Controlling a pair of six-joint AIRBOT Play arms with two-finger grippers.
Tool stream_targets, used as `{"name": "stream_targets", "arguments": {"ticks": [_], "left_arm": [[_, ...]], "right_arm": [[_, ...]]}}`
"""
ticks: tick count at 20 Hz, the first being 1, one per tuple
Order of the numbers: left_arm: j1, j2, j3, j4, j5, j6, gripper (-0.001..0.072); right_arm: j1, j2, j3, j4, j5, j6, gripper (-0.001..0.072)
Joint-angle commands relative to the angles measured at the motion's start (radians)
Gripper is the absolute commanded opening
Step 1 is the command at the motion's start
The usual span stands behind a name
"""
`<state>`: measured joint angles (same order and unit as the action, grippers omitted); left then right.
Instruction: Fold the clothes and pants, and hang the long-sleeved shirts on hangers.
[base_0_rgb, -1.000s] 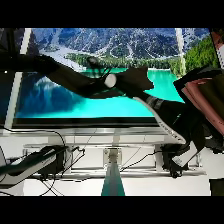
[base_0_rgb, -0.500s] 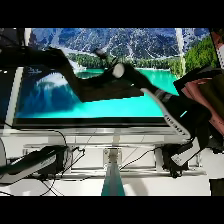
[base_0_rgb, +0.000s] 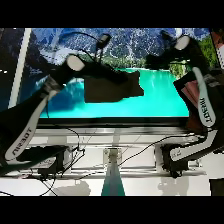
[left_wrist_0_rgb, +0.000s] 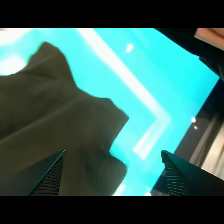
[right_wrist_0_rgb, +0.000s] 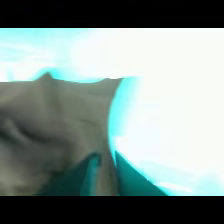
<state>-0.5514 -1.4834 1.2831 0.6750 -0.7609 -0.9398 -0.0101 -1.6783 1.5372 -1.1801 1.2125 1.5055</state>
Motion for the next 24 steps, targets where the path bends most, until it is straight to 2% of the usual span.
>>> {"name": "stream_targets", "arguments": {"ticks": [1,2,4,5,6,10,11,13,18,19,20,21,22,23,24], "left_arm": [[-0.066,-0.042,0.0,-0.003,0.102,0.001,0.0691],[-0.054,-0.038,0.0,-0.003,0.101,0.001,0.069],[-0.019,-0.034,0.001,-0.003,0.085,0.001,0.0691],[-0.001,-0.034,0.001,-0.003,0.073,0.001,0.0691],[0.018,-0.034,0.001,-0.003,0.056,0.001,0.0691],[0.089,-0.034,0.001,-0.003,-0.01,0.001,0.069],[0.103,-0.034,0.001,-0.003,-0.026,0.001,0.0689],[0.125,-0.034,0.001,-0.003,-0.053,0.001,0.0689],[0.159,-0.034,0.001,-0.003,-0.117,0.001,0.0686],[0.167,-0.032,0.001,-0.003,-0.136,0.001,0.0684],[0.177,-0.027,0.001,0.002,-0.158,0.001,0.0681],[0.189,-0.014,0.001,0.031,-0.176,0.001,0.0628],[0.204,0.008,0.001,0.092,-0.19,0.0,0.052],[0.221,0.036,0.001,0.161,-0.204,0.0,0.0433],[0.246,0.075,0.001,0.222,-0.224,0.0,0.0285]], "right_arm": [[-0.156,0.003,-0.001,-0.103,0.094,-0.014,0.0414],[-0.18,-0.002,-0.001,-0.1,0.102,-0.039,0.0449],[-0.21,-0.01,-0.025,-0.082,0.113,-0.076,0.0462],[-0.215,-0.014,-0.053,-0.05,0.112,-0.099,0.0508],[-0.214,-0.023,-0.091,-0.002,0.112,-0.131,0.0524],[-0.158,-0.07,-0.275,0.35,0.072,-0.324,0.0534],[-0.125,-0.08,-0.315,0.433,0.038,-0.359,0.0579],[-0.042,-0.098,-0.346,0.503,-0.028,-0.367,0.0619],[0.203,-0.105,-0.344,0.529,-0.128,-0.373,0.0618],[0.245,-0.105,-0.342,0.526,-0.148,-0.375,0.0536],[0.275,-0.104,-0.332,0.512,-0.16,-0.375,0.0348],[0.296,-0.104,-0.309,0.49,-0.159,-0.374,0.0112],[0.304,-0.103,-0.276,0.465,-0.145,-0.372,0.0011],[0.304,-0.096,-0.24,0.438,-0.127,-0.369,0.0011],[0.297,-0.079,-0.203,0.396,-0.114,-0.354,0.0011]]}}
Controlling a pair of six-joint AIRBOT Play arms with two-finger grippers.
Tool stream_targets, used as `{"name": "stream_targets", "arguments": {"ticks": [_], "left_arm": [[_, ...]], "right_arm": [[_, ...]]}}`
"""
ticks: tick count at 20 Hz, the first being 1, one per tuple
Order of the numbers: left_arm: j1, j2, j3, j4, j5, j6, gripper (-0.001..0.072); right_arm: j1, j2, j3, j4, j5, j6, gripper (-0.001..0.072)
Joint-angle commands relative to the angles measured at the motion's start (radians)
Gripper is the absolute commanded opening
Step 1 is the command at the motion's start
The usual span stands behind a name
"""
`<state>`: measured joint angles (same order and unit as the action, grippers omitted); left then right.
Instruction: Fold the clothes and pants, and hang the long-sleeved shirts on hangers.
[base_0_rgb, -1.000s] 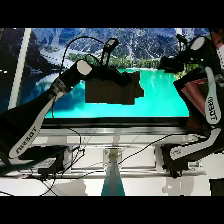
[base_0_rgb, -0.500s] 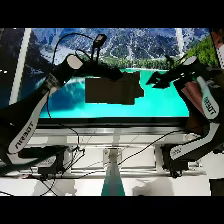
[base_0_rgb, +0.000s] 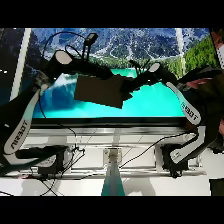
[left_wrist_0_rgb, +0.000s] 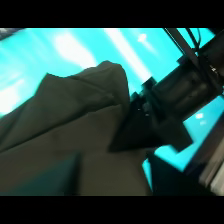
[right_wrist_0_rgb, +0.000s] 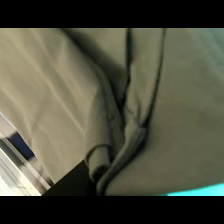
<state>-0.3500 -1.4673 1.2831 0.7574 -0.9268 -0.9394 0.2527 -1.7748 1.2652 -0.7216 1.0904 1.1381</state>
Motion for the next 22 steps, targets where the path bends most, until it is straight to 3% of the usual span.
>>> {"name": "stream_targets", "arguments": {"ticks": [1,2,8,13,18,22], "left_arm": [[0.072,0.101,0.001,0.184,-0.08,0.0,0.0102],[0.105,0.154,0.001,0.227,-0.097,0.0,0.001],[0.286,0.469,0.001,0.463,-0.103,0.0,0.0011],[0.347,0.615,0.001,0.469,-0.103,0.0,0.0011],[0.346,0.65,0.001,0.469,-0.103,0.0,0.0011],[0.346,0.65,0.001,0.469,-0.103,0.0,0.0011]], "right_arm": [[0.023,0.043,0.11,-0.128,0.01,0.055,0.001],[0.008,0.075,0.148,-0.203,0.008,0.107,0.0011],[-0.193,0.38,0.267,-0.637,0.008,0.465,0.001],[-0.492,0.654,0.267,-0.862,0.142,0.734,0.001],[-0.865,0.812,0.267,-1.03,0.409,0.781,0.001],[-1.107,0.826,0.266,-1.022,0.589,0.78,0.0011]]}}
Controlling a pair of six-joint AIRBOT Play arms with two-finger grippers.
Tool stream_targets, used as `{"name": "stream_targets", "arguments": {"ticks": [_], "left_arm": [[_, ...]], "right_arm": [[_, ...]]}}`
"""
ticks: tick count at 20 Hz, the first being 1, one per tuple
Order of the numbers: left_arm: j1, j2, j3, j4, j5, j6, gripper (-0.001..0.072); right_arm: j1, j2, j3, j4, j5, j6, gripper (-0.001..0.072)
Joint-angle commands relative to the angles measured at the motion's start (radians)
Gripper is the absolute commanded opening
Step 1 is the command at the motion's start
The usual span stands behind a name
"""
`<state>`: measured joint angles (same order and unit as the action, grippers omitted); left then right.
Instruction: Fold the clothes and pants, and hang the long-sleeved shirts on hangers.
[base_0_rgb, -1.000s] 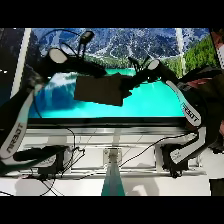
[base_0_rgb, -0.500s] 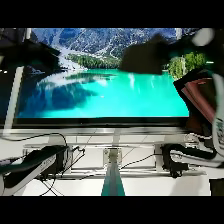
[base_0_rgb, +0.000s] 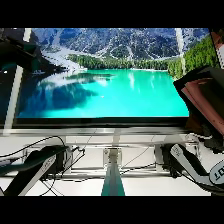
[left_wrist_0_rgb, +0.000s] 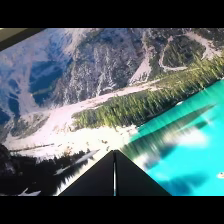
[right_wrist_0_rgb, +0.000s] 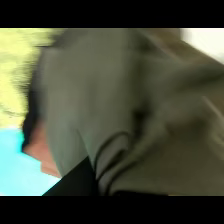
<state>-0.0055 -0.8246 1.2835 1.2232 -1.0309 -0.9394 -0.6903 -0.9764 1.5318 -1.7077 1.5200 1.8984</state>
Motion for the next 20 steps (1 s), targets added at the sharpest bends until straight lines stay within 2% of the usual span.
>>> {"name": "stream_targets", "arguments": {"ticks": [1,2,3,4,5,6,7,9,10,12,13,14,16,20], "left_arm": [[0.002,0.007,0.0,0.003,0.001,0.0,0.0011],[0.002,0.007,0.0,0.003,0.001,0.0,0.0011],[0.002,0.007,0.0,0.003,0.001,0.0,0.0011],[0.002,0.007,0.0,0.003,0.001,0.0,0.0011],[0.002,0.007,0.0,0.003,0.001,0.0,0.0011],[0.002,0.007,0.0,0.003,0.001,0.0,0.0011],[0.002,0.007,0.0,0.003,0.001,0.0,0.0011],[0.002,0.007,0.0,0.003,0.001,0.0,0.0011],[0.002,0.007,0.0,0.003,0.001,0.0,0.0011],[0.002,0.007,0.0,0.003,0.001,0.0,0.0011],[0.002,0.007,0.0,0.003,0.001,0.0,0.0011],[0.002,0.007,0.0,0.003,0.001,0.0,0.0011],[0.002,0.007,0.0,0.003,0.0,0.0,0.0011],[0.002,0.007,0.0,0.003,0.001,0.0,0.0011]], "right_arm": [[-0.19,0.028,-0.006,-0.027,0.2,0.019,0.0011],[-0.201,0.028,-0.012,-0.023,0.232,0.019,0.0011],[-0.2,0.028,-0.015,-0.022,0.248,0.019,0.0041],[-0.2,0.028,-0.016,-0.018,0.248,0.02,0.0228],[-0.2,0.028,-0.016,-0.016,0.24,0.02,0.0536],[-0.2,0.028,-0.016,-0.015,0.232,0.02,0.0713],[-0.2,0.028,-0.016,-0.014,0.224,0.02,0.0684],[-0.2,0.027,-0.016,0.018,0.204,0.02,0.0682],[-0.2,0.027,-0.016,0.057,0.19,0.019,0.0639],[-0.189,0.018,-0.018,0.173,0.165,0.005,0.0316],[-0.159,0.013,-0.019,0.228,0.15,-0.022,0.0211],[-0.117,0.011,-0.023,0.262,0.128,-0.033,0.0176],[0.021,0.006,-0.024,0.268,0.094,-0.035,0.0019],[0.365,0.005,-0.024,0.23,0.061,-0.12,0.0011]]}}
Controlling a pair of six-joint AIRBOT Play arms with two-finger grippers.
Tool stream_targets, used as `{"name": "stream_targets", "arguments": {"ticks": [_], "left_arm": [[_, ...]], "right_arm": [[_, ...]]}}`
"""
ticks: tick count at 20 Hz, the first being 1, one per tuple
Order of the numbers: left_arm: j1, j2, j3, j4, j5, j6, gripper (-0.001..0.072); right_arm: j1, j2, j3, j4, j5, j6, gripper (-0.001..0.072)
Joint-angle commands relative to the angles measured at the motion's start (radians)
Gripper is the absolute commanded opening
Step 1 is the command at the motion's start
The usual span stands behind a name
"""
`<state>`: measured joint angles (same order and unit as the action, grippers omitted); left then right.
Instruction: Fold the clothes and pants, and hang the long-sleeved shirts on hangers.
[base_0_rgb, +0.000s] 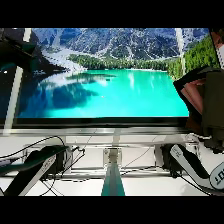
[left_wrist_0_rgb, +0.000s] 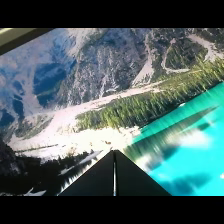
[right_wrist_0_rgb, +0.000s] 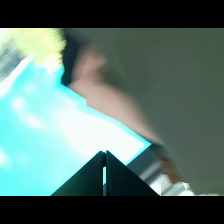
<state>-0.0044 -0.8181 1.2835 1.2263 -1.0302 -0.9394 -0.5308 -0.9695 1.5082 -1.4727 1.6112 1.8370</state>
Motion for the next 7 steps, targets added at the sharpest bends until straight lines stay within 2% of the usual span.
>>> {"name": "stream_targets", "arguments": {"ticks": [1,4,7], "left_arm": [[0.001,0.001,0.0,0.0,0.0,0.0,0.0011],[0.001,0.001,0.0,0.0,0.0,0.0,0.0012],[0.001,0.001,0.0,0.0,0.0,0.0,0.0011]], "right_arm": [[0.284,-0.002,-0.001,-0.043,-0.023,-0.07,0.0011],[0.475,-0.002,-0.001,-0.142,-0.024,-0.078,0.0011],[0.557,-0.011,-0.001,-0.151,-0.03,-0.078,0.0011]]}}
